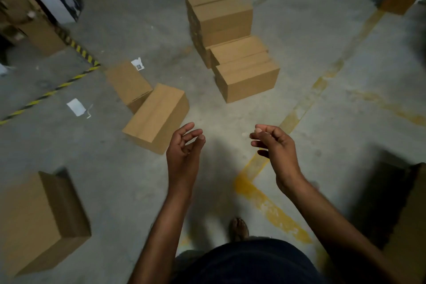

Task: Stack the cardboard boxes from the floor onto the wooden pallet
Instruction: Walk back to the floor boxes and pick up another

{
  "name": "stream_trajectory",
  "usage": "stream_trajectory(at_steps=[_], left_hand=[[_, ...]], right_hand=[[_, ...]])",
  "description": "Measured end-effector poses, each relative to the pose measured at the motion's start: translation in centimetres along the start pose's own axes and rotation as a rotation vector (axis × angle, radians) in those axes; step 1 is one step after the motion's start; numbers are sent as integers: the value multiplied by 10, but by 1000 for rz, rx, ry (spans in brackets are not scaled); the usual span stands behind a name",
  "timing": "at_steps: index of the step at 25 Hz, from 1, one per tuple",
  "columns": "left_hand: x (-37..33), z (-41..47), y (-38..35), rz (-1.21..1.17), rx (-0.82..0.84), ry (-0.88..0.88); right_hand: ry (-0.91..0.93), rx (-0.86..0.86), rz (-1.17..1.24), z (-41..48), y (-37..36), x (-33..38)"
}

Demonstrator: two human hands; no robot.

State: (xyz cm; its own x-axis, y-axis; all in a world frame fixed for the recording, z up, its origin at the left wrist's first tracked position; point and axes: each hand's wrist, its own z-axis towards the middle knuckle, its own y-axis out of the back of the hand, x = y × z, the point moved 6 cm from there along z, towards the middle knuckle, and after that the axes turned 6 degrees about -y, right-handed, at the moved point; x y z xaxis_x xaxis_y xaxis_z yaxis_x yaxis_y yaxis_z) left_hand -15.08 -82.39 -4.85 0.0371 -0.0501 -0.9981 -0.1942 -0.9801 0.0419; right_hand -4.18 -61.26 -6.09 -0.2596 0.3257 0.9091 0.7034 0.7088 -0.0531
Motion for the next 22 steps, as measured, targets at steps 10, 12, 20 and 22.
stream_trajectory(at_steps=[10, 12, 20, 22], left_hand=[[19, 128, 142, -19, -174, 72], [24, 157, 189, 9, -161, 57], [18, 292, 362, 7, -79, 55], [22, 333, 386, 37, -45, 56]], right_hand=[[-58, 131, -69, 64, -199, -8], [-60, 120, -63, 65, -249, -17], [-58, 20, -54, 68, -450, -28], [-54, 8, -64, 80, -484, -27]])
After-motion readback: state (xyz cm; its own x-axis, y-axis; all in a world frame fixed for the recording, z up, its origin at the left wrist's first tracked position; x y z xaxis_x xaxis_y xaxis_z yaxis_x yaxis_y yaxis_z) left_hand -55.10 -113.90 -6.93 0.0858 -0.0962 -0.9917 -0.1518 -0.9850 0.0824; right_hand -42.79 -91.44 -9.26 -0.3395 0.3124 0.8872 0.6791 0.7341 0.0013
